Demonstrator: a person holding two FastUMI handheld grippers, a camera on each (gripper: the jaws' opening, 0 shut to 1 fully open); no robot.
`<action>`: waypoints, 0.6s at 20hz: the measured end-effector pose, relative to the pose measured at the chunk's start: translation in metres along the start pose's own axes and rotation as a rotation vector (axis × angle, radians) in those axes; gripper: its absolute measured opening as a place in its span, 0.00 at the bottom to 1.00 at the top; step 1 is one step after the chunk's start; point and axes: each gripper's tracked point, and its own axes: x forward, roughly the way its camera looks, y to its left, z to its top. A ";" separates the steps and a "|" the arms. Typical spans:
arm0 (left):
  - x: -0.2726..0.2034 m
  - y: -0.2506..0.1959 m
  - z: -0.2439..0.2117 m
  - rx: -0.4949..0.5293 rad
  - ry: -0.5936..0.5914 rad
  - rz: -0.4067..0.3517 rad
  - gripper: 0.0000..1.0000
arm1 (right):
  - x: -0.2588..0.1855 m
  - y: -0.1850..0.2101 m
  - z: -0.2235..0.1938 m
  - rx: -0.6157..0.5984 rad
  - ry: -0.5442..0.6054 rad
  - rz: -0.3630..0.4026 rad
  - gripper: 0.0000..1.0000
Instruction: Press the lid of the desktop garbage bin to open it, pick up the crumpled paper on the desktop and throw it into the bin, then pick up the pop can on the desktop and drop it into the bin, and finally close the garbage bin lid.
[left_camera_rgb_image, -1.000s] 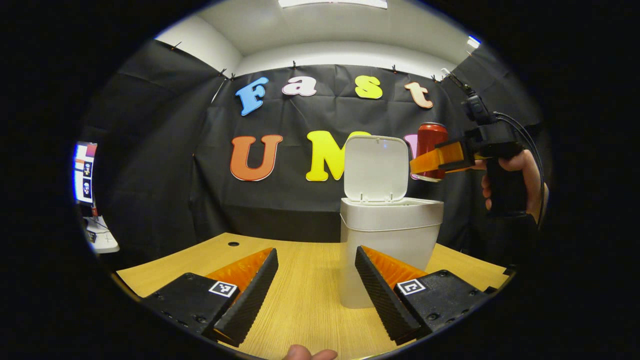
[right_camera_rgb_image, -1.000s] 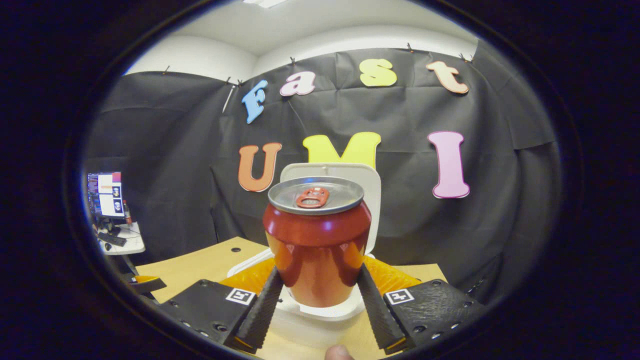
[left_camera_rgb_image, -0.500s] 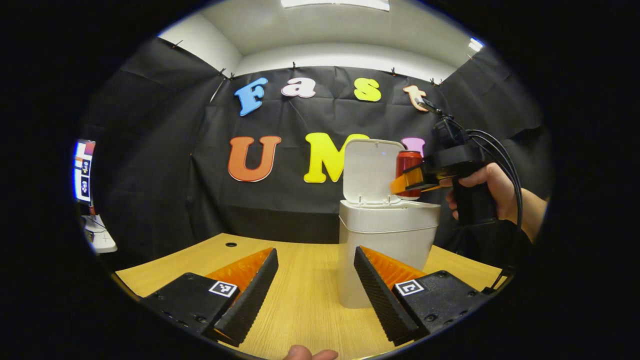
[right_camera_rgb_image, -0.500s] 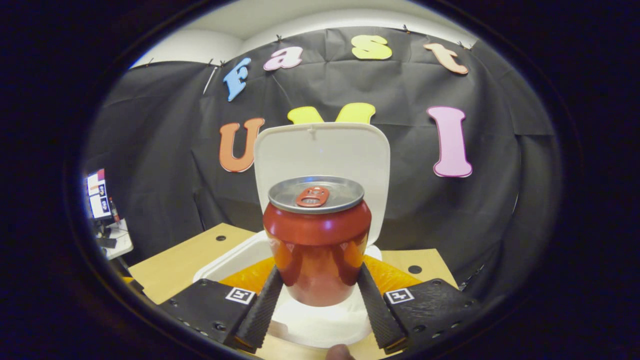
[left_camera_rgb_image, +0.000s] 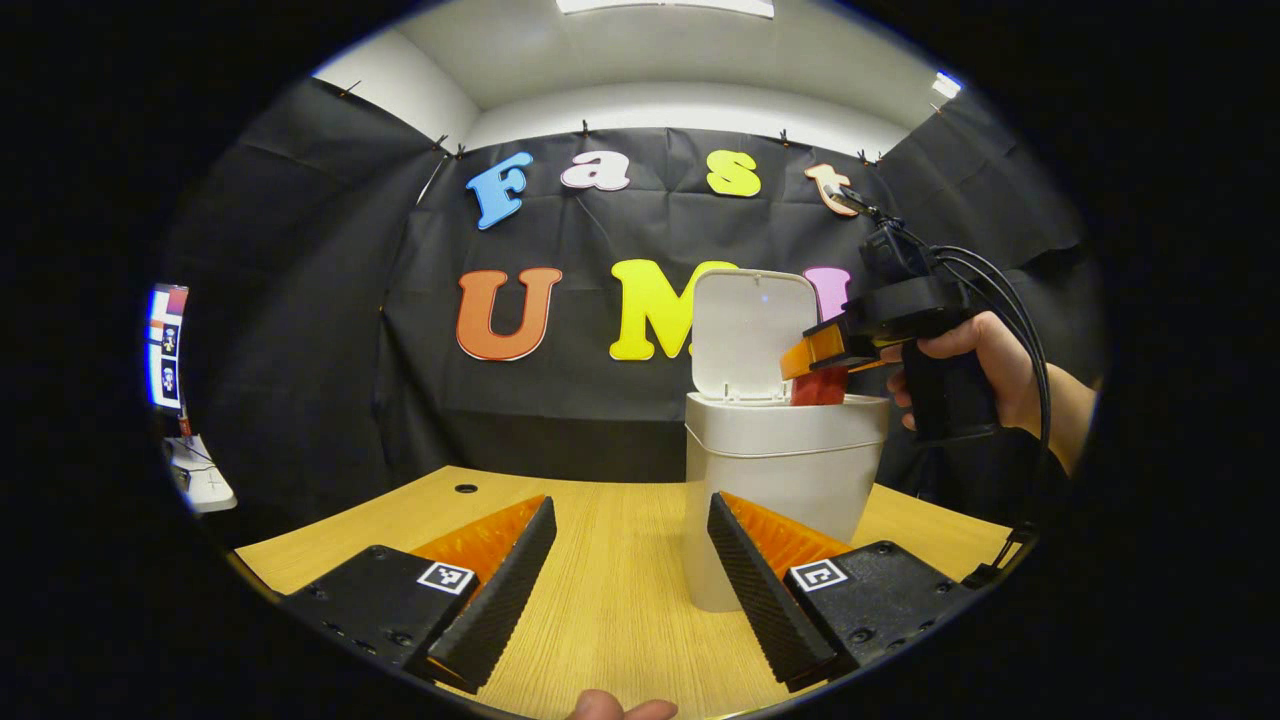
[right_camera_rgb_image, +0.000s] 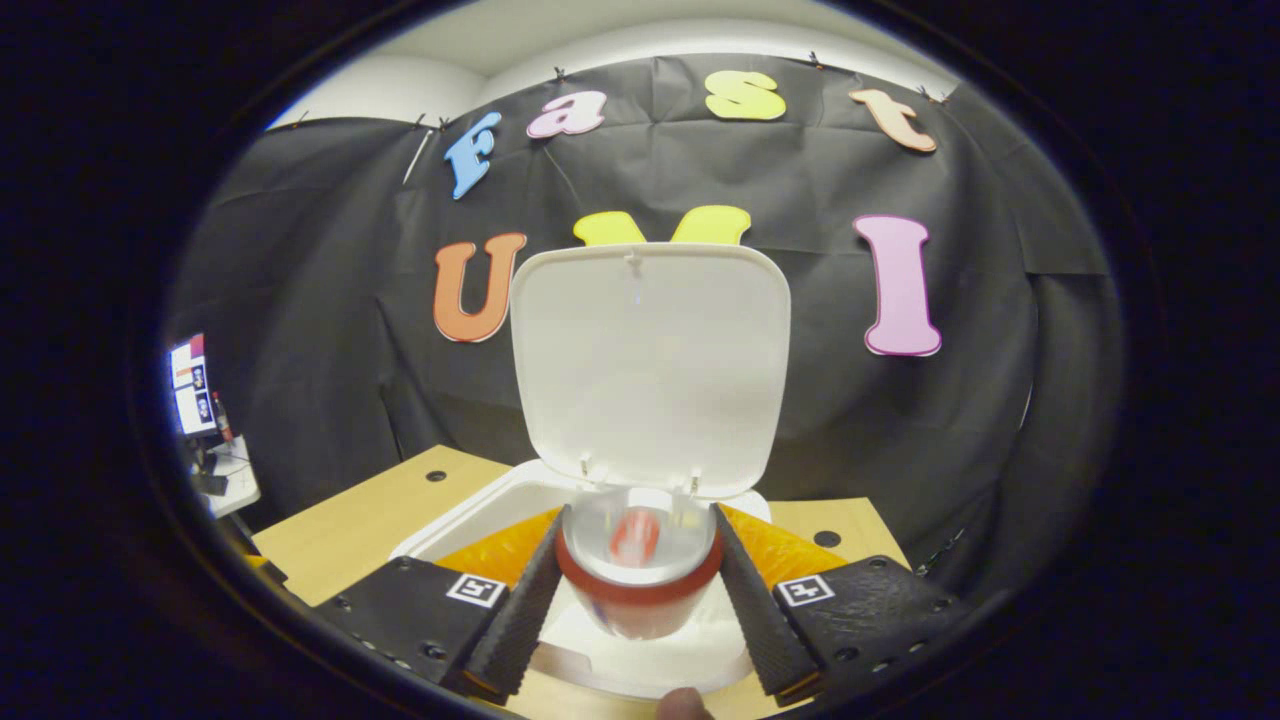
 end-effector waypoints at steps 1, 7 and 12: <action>0.002 0.005 -0.004 -0.002 0.010 0.012 0.98 | -0.002 -0.001 0.000 0.001 -0.011 -0.003 0.87; 0.007 0.011 -0.010 -0.009 0.031 0.036 0.99 | -0.014 -0.009 0.010 0.016 -0.058 -0.037 0.94; 0.004 0.002 -0.005 -0.014 0.010 -0.004 0.99 | -0.034 -0.003 0.058 0.023 -0.170 -0.051 0.94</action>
